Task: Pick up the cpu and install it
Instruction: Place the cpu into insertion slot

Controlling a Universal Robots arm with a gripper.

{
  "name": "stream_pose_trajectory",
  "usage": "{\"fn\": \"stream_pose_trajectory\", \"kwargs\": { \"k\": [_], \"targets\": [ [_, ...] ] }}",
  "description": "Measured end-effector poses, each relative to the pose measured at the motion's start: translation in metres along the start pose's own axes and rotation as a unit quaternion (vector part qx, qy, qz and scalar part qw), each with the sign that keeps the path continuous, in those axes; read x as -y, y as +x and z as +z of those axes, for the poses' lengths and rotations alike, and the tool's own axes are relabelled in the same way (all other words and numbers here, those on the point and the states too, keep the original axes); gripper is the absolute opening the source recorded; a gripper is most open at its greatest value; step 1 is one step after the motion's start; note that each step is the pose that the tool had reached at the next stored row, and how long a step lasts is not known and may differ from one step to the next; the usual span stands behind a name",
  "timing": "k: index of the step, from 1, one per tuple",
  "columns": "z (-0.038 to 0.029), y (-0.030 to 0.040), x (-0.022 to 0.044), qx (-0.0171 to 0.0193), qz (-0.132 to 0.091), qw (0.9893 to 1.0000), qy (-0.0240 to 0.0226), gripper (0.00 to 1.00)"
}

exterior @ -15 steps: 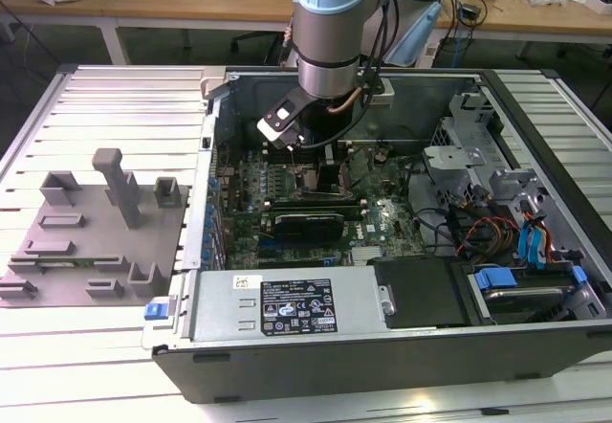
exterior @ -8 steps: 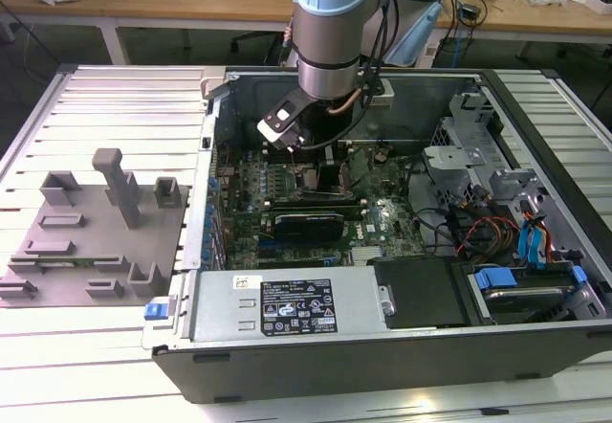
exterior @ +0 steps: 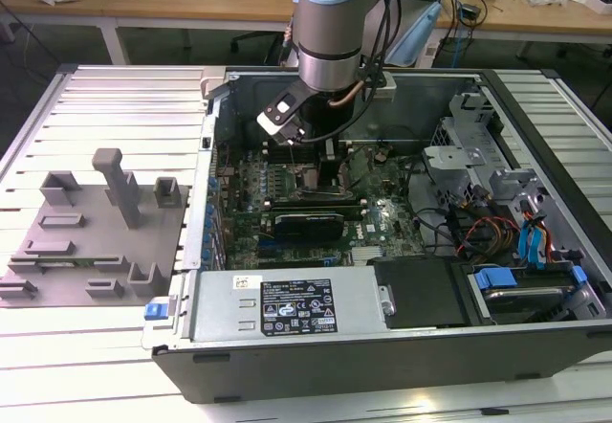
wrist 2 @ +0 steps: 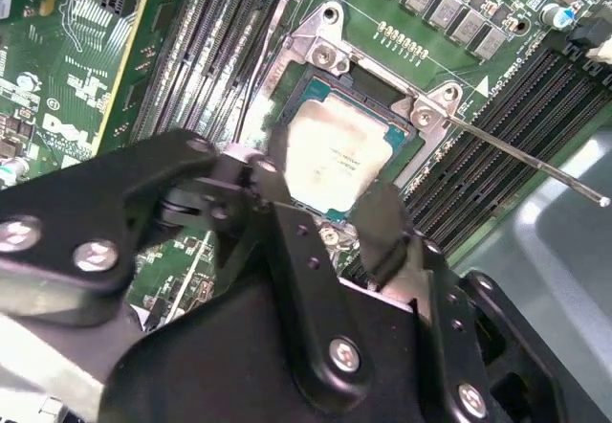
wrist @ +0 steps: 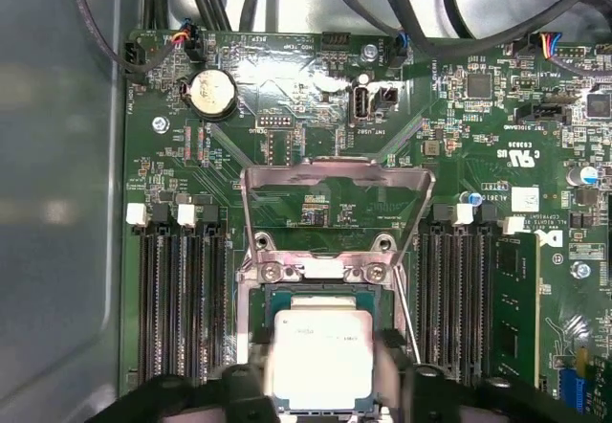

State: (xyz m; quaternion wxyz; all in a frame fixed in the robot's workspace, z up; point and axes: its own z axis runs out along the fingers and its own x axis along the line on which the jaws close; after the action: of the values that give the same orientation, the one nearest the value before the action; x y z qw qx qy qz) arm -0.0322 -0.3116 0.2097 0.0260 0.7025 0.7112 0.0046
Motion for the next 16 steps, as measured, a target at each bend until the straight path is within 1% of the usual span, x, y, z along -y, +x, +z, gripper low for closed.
{"fn": "stream_pose_trajectory", "kwargs": {
  "k": [1,2,4,5,6,8,16],
  "targets": [
    [0.0000,0.0000,0.0000,0.0000,0.000,1.0000,0.0000,0.45],
    [0.0000,0.0000,0.0000,0.0000,0.000,1.0000,0.0000,0.45],
    [0.0000,0.0000,0.0000,0.0001,0.000,1.0000,0.0000,0.33],
    [0.0000,0.0000,0.0000,0.0001,0.000,1.0000,0.0000,0.21],
    [0.0000,0.0000,0.0000,0.0001,0.000,1.0000,0.0000,0.21],
    [0.0000,0.0000,0.0000,0.0001,0.000,1.0000,0.0000,0.11],
    [0.0000,0.0000,0.0000,0.0003,0.000,1.0000,0.0000,0.11]
  ]
}}
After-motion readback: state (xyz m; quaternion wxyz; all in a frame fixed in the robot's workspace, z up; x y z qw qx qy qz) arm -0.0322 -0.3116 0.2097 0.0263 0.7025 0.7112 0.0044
